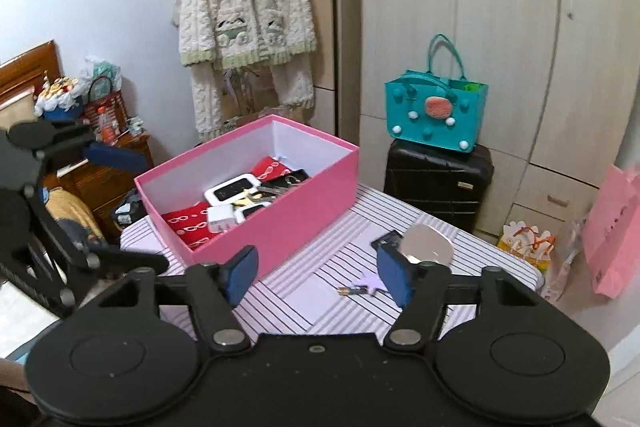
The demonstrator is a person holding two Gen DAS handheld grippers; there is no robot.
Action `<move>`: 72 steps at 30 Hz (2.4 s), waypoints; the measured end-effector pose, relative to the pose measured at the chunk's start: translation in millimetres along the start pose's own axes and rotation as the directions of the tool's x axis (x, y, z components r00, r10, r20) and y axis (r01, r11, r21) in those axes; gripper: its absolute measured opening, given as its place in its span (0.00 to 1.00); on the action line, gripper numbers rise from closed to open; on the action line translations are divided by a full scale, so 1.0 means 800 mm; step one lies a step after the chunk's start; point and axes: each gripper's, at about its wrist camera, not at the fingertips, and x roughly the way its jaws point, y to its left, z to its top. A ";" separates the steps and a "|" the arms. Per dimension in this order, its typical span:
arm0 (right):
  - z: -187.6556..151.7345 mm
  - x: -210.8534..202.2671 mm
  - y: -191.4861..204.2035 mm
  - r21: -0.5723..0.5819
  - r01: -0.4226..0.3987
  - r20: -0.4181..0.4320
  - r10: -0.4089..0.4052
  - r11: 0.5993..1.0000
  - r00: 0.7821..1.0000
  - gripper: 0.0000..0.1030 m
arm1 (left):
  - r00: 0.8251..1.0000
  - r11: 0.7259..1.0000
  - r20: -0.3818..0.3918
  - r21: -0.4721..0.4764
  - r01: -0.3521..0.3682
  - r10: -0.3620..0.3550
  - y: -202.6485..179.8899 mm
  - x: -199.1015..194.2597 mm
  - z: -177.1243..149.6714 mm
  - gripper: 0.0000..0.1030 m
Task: Organize rigid objects
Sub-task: 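Move both open grippers from the box back over the table items, then grasp the cream plastic clip with the right gripper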
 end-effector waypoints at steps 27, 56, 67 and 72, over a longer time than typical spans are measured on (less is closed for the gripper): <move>-0.110 0.108 -0.151 0.240 -0.046 0.049 0.035 0.970 0.998 0.89 | 0.999 0.985 0.041 -0.175 -0.008 0.015 -0.077 0.217 -0.052 0.98; -0.076 0.258 -0.160 0.464 -0.059 -0.129 0.134 0.884 0.983 0.83 | 0.996 0.971 -0.078 -0.232 -0.056 0.039 -0.040 0.332 -0.037 0.59; -0.088 0.238 -0.164 0.464 -0.033 -0.135 0.108 0.885 0.985 0.15 | 0.998 0.972 -0.059 -0.229 -0.044 0.031 -0.043 0.322 -0.041 0.42; -0.098 0.231 -0.164 0.461 -0.054 -0.122 0.124 0.886 0.985 0.10 | 0.998 0.973 -0.059 -0.231 -0.015 0.001 -0.044 0.315 -0.045 0.42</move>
